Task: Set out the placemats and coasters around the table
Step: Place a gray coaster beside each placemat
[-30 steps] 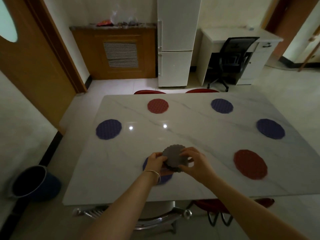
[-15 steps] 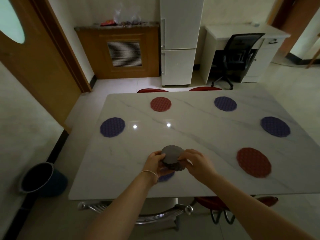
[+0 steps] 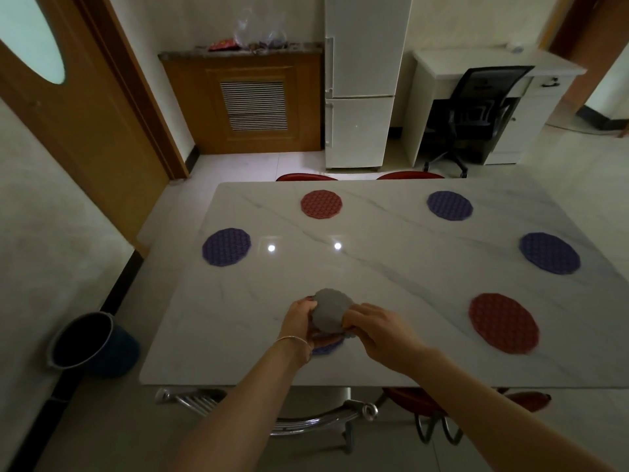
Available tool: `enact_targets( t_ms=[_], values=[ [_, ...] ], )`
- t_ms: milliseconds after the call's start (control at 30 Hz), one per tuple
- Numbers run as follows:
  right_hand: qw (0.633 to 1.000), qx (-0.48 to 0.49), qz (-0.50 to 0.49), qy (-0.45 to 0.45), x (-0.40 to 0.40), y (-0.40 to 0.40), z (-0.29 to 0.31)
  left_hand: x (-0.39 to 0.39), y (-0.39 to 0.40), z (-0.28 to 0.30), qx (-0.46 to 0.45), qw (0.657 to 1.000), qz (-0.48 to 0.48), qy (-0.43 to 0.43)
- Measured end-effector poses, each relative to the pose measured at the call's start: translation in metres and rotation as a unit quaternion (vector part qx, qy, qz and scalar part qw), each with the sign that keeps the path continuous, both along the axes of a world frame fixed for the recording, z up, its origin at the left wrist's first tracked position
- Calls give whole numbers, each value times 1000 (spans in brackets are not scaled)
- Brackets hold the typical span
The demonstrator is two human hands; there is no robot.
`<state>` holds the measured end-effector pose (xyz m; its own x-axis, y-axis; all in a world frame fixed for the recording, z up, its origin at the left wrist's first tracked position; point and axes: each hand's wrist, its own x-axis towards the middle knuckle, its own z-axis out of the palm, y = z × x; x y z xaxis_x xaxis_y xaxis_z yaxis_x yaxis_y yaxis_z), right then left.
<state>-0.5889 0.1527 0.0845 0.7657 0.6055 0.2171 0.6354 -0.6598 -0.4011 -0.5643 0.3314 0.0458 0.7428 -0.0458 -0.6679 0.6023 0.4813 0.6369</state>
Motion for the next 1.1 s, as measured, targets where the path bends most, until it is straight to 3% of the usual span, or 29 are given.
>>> enact_targets(
  t_ms=[133,400,567,767,900,1100],
  values=[
    [1000,9,-11,0,-3,-3,-2,2,4,-4,42,999,6,-9],
    [954,138,-268,8,16,-30,-14,-1,25,-9,88,994,59,0],
    [949,57,-309,23,27,-35,-35,-8,44,-21,89,993,78,13],
    [972,-36,-229,25,25,-32,-76,-13,54,-31,90,993,75,20],
    [953,-179,-223,102,10,-43,-112,-16,55,-35,89,993,71,22],
    [951,-143,-242,130,10,-48,-124,-13,49,-38,96,994,50,17]
  ],
)
